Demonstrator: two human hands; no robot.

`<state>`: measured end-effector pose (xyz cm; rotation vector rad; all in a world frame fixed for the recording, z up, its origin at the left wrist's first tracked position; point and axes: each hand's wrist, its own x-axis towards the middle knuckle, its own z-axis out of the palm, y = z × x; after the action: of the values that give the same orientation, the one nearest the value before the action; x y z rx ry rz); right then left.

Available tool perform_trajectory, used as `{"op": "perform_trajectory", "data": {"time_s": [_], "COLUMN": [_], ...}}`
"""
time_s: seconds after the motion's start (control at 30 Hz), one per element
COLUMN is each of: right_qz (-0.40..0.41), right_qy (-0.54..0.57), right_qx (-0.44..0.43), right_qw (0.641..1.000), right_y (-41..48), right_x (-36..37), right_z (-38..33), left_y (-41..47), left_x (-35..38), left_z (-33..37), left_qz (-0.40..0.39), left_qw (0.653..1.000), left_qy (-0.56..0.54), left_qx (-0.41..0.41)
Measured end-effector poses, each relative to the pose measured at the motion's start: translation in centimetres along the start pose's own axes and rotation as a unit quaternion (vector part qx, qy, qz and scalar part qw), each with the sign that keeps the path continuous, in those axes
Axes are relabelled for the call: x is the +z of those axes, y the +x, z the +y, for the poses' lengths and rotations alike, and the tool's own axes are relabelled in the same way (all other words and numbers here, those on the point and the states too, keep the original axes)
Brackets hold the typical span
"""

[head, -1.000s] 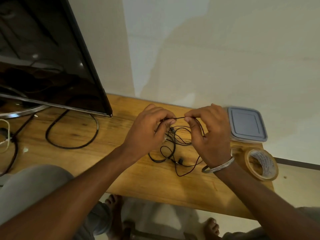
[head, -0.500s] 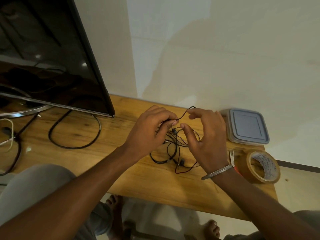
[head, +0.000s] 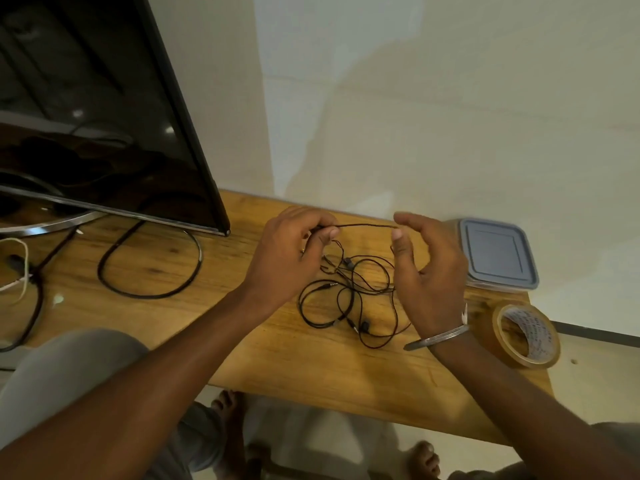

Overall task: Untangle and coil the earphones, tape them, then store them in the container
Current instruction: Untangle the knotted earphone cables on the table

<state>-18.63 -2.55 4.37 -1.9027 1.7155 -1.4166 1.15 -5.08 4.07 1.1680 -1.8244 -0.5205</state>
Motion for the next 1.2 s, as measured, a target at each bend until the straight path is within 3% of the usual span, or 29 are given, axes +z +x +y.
{"op": "perform_trajectory", "data": {"time_s": [0.1,0.17,0.4,0.8,0.9,1.03,1.2], "right_qz": [-0.093,-0.094,0.013,0.050,0.012,-0.122,-0.049], "right_qy": [-0.096,-0.116,-0.011,0.033,0.021,-0.082,-0.051], "right_qx": [-0.085,-0.145,-0.076,-0.024,-0.043,-0.173,-0.170], "right_qw": [0.987,0.978,0.997,0.998,0.999,0.974,0.983], "right_y": [-0.9,-1.0,-0.3,0.2,0.3,-0.4,-0.2], "right_x": [0.4,0.4,0.1,-0.1,0.0,0.3,0.0], "right_z": [-0.3,-0.6,-0.3,-0.2,-0.1,0.0,0.5], "left_y": [-0.1,-0.2,-0.2,0.0,0.0,-0.1,-0.3], "left_x": [0.2,0.3,0.4,0.2,0.3,0.5,0.7], "left_z": [0.6,1.0,0.9,0.0,0.0,0.4,0.6], "left_qz": [-0.017,-0.039,-0.046,-0.048,-0.038,-0.054,-0.087], "left_qw": [1.000,0.998,0.997,0.997,0.997,0.997,0.996], "left_qy": [0.004,0.009,0.033,-0.057,-0.059,-0.053,-0.029], "left_qx": [0.025,0.050,0.048,-0.025,-0.031,-0.011,0.016]}}
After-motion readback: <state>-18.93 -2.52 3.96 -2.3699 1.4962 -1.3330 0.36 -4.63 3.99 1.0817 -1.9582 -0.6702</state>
